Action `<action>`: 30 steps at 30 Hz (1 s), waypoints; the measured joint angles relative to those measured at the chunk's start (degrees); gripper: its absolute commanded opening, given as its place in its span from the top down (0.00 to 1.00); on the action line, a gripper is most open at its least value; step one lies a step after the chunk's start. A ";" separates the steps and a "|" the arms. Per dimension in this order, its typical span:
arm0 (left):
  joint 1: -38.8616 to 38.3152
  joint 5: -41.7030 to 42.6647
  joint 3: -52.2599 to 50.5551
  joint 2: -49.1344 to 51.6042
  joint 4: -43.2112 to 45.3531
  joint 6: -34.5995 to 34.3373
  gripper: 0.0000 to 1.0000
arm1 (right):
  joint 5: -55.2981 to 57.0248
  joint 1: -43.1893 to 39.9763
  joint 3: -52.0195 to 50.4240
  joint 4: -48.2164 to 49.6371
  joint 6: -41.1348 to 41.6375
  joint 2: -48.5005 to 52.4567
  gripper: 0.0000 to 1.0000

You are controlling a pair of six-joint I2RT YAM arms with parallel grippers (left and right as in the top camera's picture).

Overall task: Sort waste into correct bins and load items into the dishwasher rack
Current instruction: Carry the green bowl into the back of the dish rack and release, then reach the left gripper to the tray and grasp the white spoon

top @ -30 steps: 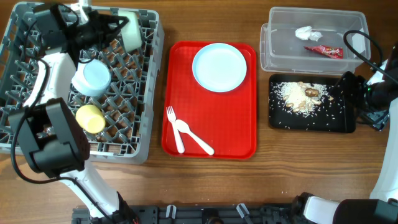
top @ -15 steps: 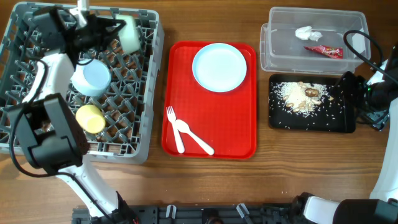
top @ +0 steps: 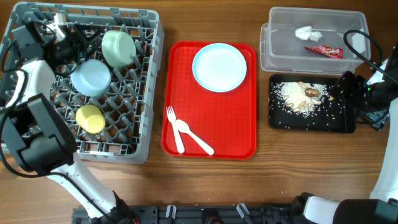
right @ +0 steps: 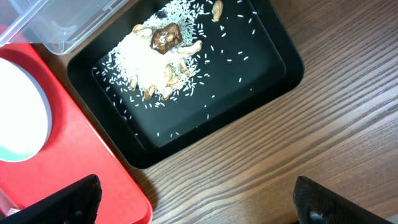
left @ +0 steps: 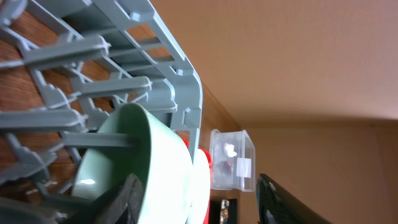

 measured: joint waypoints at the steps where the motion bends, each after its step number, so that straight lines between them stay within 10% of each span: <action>1: 0.37 0.00 0.00 0.00 0.00 0.33 0.13 | 0.00 0.00 0.00 0.00 0.00 0.00 0.00; 2: 0.59 0.02 0.00 0.00 0.00 0.61 0.01 | 0.00 0.00 0.00 0.00 -0.02 0.00 0.00; 18: 1.07 -1.25 0.13 -13.20 -2.38 1.29 0.00 | 0.00 0.00 0.00 -0.24 -0.02 0.00 0.00; 30: -33.16 -34.97 0.59 -23.08 -22.84 15.52 0.00 | -0.98 0.00 0.00 -0.70 -0.20 0.00 0.00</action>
